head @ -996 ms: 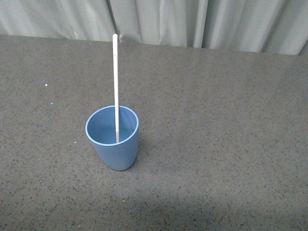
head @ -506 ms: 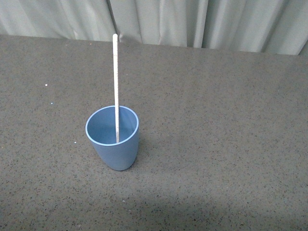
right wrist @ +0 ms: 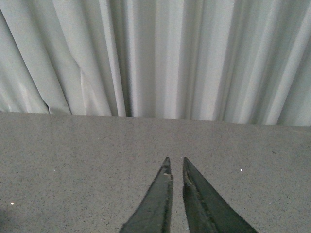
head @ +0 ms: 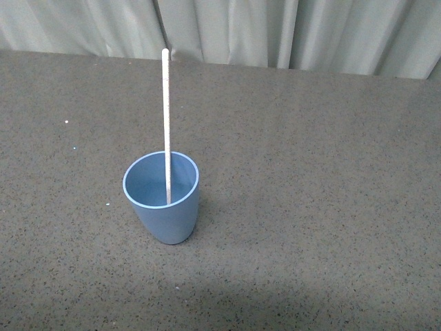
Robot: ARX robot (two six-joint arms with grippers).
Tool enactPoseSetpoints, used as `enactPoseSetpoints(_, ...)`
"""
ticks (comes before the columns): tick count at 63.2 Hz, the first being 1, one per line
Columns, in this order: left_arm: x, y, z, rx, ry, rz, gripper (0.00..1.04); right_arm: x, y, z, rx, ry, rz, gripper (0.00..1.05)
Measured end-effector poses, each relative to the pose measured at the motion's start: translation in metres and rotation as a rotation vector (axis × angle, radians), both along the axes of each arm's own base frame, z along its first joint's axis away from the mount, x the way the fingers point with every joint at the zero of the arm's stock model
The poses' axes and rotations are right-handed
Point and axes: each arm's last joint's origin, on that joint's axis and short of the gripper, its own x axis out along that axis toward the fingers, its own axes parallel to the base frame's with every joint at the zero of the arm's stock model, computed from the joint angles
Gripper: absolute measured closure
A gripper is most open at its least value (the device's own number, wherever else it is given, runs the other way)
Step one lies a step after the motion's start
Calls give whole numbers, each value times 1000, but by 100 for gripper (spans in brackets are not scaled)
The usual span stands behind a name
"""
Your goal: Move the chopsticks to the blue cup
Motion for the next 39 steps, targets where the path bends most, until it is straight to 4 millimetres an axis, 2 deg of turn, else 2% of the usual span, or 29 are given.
enactPoseSetpoints(18,0,0,0,0,0,0,7,0,0,0,0,0,0,41)
enactPoseSetpoints(23,0,0,0,0,0,0,7,0,0,0,0,0,0,23)
enactPoseSetpoints(29,0,0,0,0,0,0,7,0,0,0,1,0,0,8)
enactPoseSetpoints(39,0,0,0,0,0,0,7,0,0,0,3,0,0,9)
